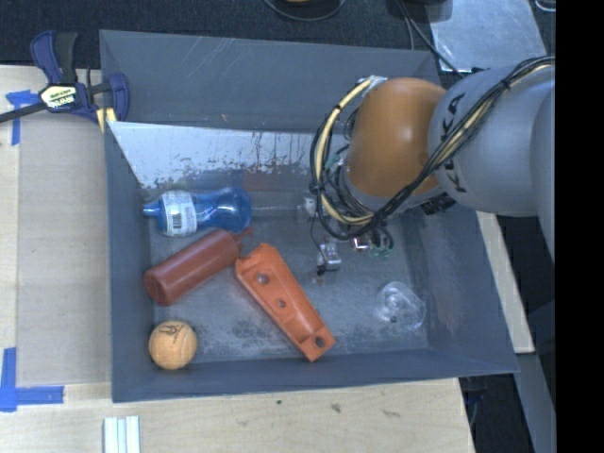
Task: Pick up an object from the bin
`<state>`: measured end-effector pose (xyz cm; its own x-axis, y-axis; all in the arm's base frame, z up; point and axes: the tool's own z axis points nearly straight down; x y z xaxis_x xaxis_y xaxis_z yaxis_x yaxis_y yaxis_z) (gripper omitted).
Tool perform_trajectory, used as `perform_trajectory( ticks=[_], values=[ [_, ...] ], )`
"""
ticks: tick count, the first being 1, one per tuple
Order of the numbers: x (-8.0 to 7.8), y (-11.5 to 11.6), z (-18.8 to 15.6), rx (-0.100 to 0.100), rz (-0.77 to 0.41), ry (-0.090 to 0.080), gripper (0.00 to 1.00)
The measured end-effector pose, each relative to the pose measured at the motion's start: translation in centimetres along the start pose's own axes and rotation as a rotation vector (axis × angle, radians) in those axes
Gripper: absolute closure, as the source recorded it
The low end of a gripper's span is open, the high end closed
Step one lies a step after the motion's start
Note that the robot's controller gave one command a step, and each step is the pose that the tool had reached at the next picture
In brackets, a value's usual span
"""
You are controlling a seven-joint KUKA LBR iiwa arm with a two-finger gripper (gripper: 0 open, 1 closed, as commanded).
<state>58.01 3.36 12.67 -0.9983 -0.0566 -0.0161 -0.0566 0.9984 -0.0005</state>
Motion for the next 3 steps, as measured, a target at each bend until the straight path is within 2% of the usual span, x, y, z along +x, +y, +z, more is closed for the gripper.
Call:
perform_trajectory(
  ticks=[1,2,3],
  values=[
    [-0.2,1.5,0.2,0.0,0.019,-0.002,0.0],
    [2.8,5.6,5.7,0.0,-0.174,-0.004,0.0],
    [4.4,6.2,5.4,-0.001,0.05,-0.009,1.0]
  ],
)
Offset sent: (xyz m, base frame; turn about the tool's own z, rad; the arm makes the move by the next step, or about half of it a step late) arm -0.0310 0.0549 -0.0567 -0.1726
